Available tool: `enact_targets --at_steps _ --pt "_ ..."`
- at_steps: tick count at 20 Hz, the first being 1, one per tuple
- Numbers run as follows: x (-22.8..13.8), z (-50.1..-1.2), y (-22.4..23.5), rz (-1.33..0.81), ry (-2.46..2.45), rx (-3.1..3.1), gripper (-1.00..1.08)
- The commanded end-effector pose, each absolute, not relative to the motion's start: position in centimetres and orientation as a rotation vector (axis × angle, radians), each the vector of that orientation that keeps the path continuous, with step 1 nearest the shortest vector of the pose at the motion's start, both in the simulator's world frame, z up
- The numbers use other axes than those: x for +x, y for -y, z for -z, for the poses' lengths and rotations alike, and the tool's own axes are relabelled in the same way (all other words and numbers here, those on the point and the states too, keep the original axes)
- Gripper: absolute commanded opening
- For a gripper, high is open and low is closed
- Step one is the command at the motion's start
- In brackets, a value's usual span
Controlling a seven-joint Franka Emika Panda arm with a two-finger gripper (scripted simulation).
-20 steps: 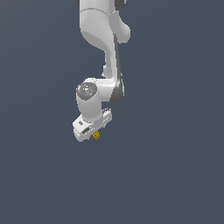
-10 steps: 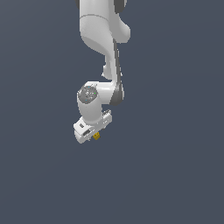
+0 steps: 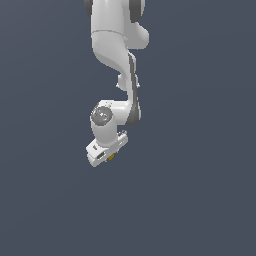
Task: Pick up the object and move it to a goal position.
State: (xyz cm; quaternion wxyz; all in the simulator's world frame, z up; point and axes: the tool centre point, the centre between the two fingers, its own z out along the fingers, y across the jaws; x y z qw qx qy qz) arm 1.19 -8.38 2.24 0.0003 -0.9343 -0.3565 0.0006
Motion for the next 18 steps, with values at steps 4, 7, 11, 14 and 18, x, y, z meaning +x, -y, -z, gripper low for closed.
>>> enact_targets --at_steps 4,7,11,14,18 --pt "1.3 -2.2 8.4 0.000 1.120 -2.935 -1.00" --pt "1.3 -2.2 8.4 0.000 1.120 -2.935 -1.00" --pt "1.3 -2.2 8.4 0.000 1.120 -2.935 -1.00" --pt "1.5 -2.3 8.3 0.000 1.120 -2.935 -1.00" --pt "2.3 -2.4 7.9 0.000 1.120 -2.935 -1.00"
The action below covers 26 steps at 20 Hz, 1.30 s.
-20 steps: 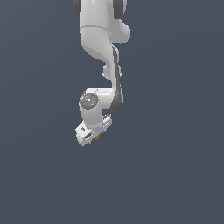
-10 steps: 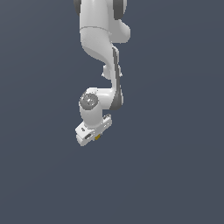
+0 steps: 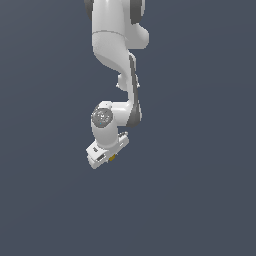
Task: Pick up the object and move it to a goal position.
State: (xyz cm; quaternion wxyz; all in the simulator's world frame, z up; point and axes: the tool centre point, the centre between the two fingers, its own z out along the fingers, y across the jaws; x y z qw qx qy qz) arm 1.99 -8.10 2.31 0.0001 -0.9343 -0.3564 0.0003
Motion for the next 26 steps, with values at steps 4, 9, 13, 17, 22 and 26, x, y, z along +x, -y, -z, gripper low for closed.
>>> enact_targets --at_steps 4,9,13,17,22,26 --pt "3.6 -2.6 7.4 0.000 1.120 -2.935 -1.00" --pt "5.8 -2.9 6.5 0.000 1.120 -2.935 -1.00" --pt "7.8 -3.2 5.7 0.000 1.120 -2.935 -1.00" --pt "9.4 -3.5 5.2 0.000 1.120 -2.935 -1.00" --pt "10.6 -3.6 4.7 0.000 1.120 -2.935 -1.00" --pt "11.2 -3.7 4.5 0.000 1.120 -2.935 -1.00"
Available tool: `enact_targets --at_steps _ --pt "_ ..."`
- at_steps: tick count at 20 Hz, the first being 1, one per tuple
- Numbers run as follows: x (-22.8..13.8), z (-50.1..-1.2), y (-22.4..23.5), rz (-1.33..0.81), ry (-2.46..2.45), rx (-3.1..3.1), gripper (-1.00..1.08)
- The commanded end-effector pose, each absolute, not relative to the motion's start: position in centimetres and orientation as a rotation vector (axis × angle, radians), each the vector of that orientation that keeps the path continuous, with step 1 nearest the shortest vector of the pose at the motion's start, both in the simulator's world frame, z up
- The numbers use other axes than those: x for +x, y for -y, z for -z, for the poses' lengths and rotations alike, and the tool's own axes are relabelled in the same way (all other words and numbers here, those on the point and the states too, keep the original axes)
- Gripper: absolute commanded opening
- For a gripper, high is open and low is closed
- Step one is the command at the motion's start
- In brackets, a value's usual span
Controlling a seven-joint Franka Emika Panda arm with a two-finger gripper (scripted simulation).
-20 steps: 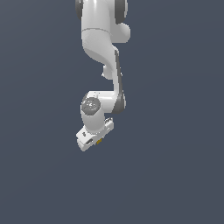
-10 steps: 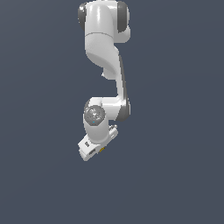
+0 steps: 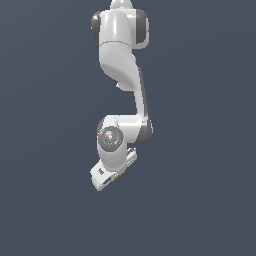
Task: Pick up the object and move it to a goal position.
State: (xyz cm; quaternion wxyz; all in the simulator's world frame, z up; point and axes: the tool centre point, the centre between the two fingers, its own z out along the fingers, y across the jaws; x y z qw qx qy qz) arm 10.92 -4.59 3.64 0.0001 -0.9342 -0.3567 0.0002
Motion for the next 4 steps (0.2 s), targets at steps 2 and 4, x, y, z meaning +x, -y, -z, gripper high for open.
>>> enact_targets --at_steps 2,4 --pt "11.28 -3.71 4.50 0.000 1.120 -2.935 -1.00" --pt "11.33 -3.72 4.48 0.000 1.120 -2.935 -1.00"
